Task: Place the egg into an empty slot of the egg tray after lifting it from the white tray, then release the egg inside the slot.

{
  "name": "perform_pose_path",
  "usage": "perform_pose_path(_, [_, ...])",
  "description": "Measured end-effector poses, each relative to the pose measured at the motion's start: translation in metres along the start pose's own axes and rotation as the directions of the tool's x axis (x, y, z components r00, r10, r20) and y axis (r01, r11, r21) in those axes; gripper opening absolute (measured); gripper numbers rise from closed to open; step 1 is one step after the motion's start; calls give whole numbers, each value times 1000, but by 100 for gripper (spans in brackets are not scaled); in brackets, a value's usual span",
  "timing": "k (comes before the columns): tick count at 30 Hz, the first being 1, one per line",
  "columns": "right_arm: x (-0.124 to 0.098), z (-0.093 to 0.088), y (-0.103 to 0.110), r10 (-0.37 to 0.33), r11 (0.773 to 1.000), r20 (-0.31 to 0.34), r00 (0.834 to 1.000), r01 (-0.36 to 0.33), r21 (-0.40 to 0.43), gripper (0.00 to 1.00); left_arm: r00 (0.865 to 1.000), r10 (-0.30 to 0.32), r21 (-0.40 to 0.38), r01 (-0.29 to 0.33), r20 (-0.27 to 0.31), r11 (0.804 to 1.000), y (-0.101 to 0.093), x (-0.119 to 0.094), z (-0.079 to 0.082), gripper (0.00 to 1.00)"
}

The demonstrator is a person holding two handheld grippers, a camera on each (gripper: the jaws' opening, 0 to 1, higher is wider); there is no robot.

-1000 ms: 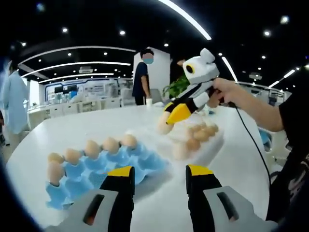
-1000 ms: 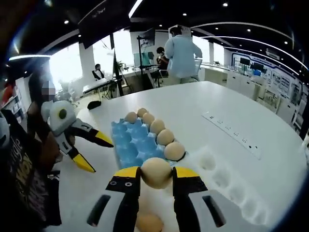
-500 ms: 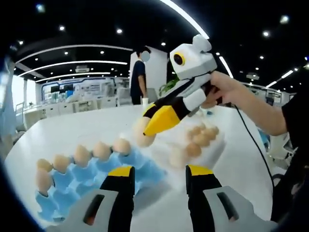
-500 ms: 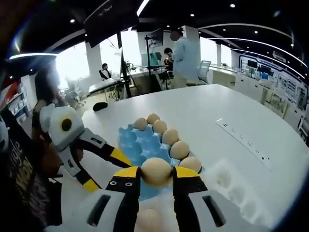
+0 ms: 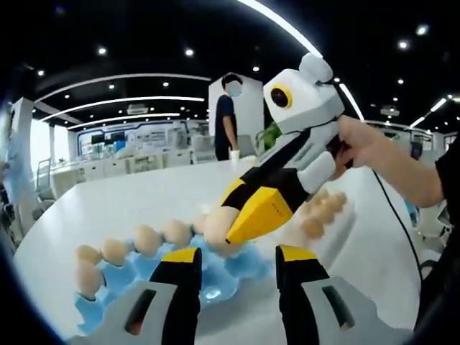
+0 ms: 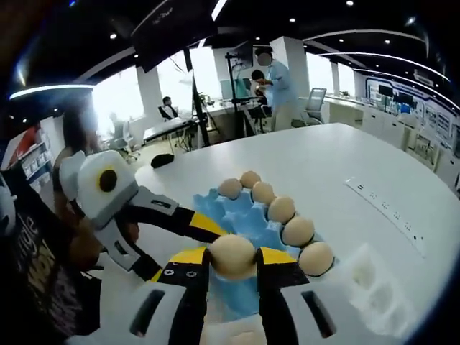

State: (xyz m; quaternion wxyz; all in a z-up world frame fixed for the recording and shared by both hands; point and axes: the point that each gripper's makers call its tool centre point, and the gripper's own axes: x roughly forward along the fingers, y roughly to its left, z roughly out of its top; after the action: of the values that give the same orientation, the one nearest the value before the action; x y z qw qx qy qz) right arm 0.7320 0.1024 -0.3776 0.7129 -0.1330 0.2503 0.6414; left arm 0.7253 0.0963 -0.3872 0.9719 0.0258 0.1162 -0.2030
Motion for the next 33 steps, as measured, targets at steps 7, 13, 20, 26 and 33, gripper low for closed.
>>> perform_pose_path(7, [8,0,4,27,1000,-14,1000,-27,6,28,999,36,26,-37,7,999,10,-6,2,39])
perform_pose_path(13, [14,-2,0,40,999,-18,999,-40,29,28,999,44,51,-43,0,998,9,-7,1,37])
perform_pose_path(20, [16,-1,5,78,996,-9,997,-78,50,28,999,42,72,-41,-6,997,7,-6,-1,34])
perform_pose_path(26, [18,-1,6,86,995,-12,996,-86,49,28,999,41,89,-40,-14,995,7,-9,-4,32])
perform_pose_path(33, [19,0,9,94,995,-15,995,-94,46,28,998,54,110,-51,-20,993,10,-12,-5,29])
